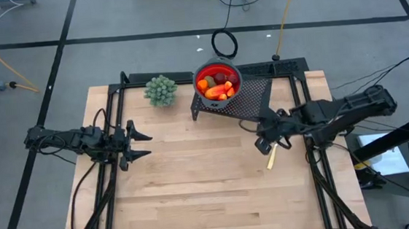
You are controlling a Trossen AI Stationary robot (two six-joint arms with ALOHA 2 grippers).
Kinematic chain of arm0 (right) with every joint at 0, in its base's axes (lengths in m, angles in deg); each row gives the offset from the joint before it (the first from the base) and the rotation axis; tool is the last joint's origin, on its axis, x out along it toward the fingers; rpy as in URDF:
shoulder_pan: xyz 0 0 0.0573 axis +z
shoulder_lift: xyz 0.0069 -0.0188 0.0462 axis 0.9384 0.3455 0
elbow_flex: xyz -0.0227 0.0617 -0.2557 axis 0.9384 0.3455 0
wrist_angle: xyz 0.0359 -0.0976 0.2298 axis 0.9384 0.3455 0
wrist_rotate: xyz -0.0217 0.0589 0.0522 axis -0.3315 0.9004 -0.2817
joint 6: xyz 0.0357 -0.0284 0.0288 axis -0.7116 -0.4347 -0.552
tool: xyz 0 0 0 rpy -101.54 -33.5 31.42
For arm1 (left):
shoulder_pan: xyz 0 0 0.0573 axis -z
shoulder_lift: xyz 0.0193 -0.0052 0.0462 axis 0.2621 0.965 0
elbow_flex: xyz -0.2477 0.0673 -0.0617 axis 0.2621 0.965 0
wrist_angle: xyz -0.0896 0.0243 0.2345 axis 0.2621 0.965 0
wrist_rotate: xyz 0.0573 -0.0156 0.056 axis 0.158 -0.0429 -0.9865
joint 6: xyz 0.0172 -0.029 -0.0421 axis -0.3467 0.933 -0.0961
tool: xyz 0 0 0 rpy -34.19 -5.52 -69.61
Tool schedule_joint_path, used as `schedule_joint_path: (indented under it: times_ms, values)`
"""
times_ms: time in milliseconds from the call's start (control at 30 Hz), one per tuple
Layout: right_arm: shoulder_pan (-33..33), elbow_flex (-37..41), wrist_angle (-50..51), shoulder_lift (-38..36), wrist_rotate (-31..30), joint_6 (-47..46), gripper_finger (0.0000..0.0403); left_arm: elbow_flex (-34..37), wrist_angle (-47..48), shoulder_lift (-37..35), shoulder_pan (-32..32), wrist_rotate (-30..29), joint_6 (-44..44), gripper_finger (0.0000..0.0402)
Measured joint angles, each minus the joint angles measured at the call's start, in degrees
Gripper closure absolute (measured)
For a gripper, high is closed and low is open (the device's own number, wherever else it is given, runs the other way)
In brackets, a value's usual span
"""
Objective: Pick & Place Fruit
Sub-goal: Put the pear into the red strainer bowl, then put the yellow table knife on the red shelf
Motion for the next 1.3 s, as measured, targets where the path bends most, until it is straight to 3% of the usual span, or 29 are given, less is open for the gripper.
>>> schedule_joint_path:
  times_ms: [333, 567, 967, 1300]
  values:
    - [4.9, 0.02, 14.18, 0.0, 0.26, -26.97, 0.0401, 0.0, 0.02, 0.01, -0.02, -0.02, -0.44, 0.0151]
    - [7.98, 0.04, 18.15, 0.0, 2.97, -35.83, 0.04, 0.0, 0.02, 0.0, 0.0, -0.04, -0.44, 0.0151]
    - [10.85, 12.97, 11.44, 0.02, 10.76, -50.36, 0.0399, 0.0, 0.59, 0.02, 0.0, -0.07, -0.39, 0.0151]
    - [10.95, 24.04, 3.81, 0.02, 11.11, -55.72, 0.0399, 0.0, 0.87, 0.0, -0.01, -0.07, 0.15, 0.0151]
